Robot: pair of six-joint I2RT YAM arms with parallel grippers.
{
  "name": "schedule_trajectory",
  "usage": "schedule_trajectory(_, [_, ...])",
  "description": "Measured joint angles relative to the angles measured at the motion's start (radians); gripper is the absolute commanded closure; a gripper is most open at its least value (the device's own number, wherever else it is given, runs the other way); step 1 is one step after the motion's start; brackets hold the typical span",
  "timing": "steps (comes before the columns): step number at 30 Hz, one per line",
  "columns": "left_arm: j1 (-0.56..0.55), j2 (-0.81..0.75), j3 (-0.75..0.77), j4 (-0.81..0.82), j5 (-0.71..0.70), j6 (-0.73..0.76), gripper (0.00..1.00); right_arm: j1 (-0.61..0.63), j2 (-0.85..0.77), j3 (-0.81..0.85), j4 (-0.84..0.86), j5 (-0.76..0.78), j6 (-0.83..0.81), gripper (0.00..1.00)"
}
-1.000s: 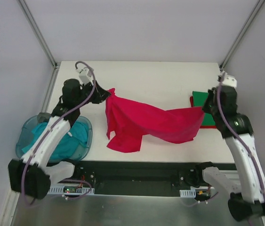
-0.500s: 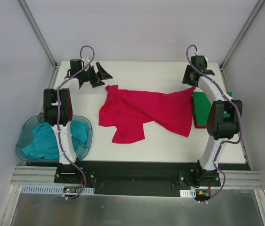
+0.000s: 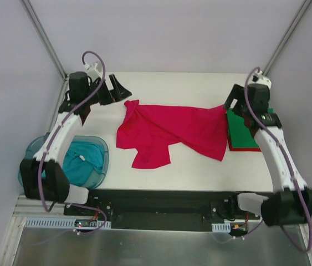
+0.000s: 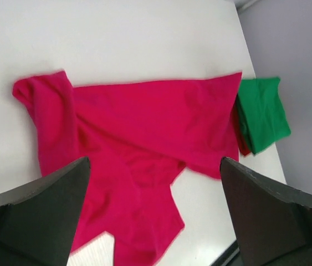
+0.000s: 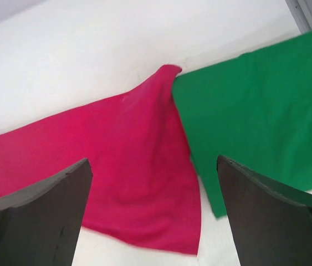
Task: Fold and stack the t-shirts
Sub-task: Flatten out the tshirt
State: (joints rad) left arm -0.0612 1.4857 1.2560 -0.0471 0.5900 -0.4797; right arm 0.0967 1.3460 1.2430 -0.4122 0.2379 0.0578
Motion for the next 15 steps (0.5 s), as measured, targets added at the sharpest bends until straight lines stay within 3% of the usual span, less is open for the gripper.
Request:
schedule_trajectory(4, [-0.103, -0.264, -0.223, -0.051, -0.090, 0.025, 0.01, -0.011, -0.375, -0.243, 0.055, -0.088, 0.059, 0.04])
schedule_trajectory(8, [-0.224, -0.358, -0.391, -0.129, -0.185, 0.011, 0.03, -0.014, -0.621, -0.478, 0.085, -0.180, 0.102, 0.04])
schedule_trajectory(12, [-0.343, -0.402, -0.510, -0.223, -0.330, -0.051, 0.06, -0.014, -0.722, -0.605, 0.061, -0.231, 0.115, 0.04])
schedule_trajectory(15, [-0.372, -0.435, -0.558, -0.276, -0.446, -0.119, 0.07, -0.015, -0.761, -0.625, 0.036, -0.243, 0.115, 0.04])
